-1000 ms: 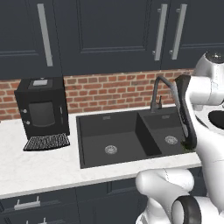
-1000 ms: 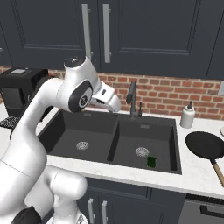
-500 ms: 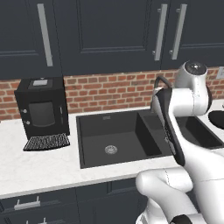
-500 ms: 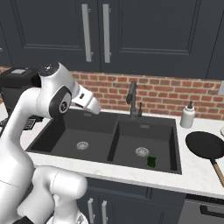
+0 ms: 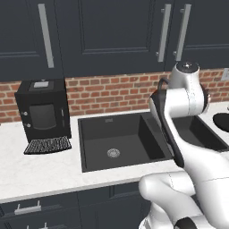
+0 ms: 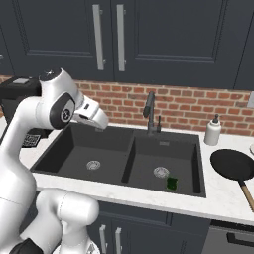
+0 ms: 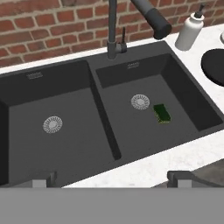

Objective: Pick the pan and sponge and place them into the sink. Then turn on the water.

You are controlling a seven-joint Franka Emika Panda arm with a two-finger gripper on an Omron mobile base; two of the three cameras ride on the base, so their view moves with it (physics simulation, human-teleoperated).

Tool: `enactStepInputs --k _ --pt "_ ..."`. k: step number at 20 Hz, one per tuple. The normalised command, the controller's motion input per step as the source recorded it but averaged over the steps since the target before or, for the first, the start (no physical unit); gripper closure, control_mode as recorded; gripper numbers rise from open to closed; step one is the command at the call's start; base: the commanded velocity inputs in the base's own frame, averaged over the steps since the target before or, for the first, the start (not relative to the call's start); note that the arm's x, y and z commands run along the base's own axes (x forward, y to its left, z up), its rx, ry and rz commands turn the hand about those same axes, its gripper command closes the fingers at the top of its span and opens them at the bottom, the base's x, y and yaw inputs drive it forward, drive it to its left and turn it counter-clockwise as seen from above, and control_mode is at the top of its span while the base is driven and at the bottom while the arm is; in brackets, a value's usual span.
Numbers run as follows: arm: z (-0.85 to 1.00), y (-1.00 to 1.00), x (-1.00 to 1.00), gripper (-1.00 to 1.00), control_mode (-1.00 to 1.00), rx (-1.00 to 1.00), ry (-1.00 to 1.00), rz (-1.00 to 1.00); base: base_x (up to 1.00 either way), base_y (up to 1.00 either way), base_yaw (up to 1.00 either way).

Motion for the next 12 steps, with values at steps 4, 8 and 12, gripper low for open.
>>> enactStepInputs --k 4,8,12 --pt "0.00 0.00 0.01 -1.00 -1.00 0.00 0.05 0.06 0.00 0.00 0.00" --pt "0.00 0.00 0.00 -1.00 -1.00 0.00 0.13 0.09 0.00 0.00 0.00" --pt "0.00 0.00 0.00 -1.00 1.00 0.00 0.08 0.06 -0.03 0.00 0.01"
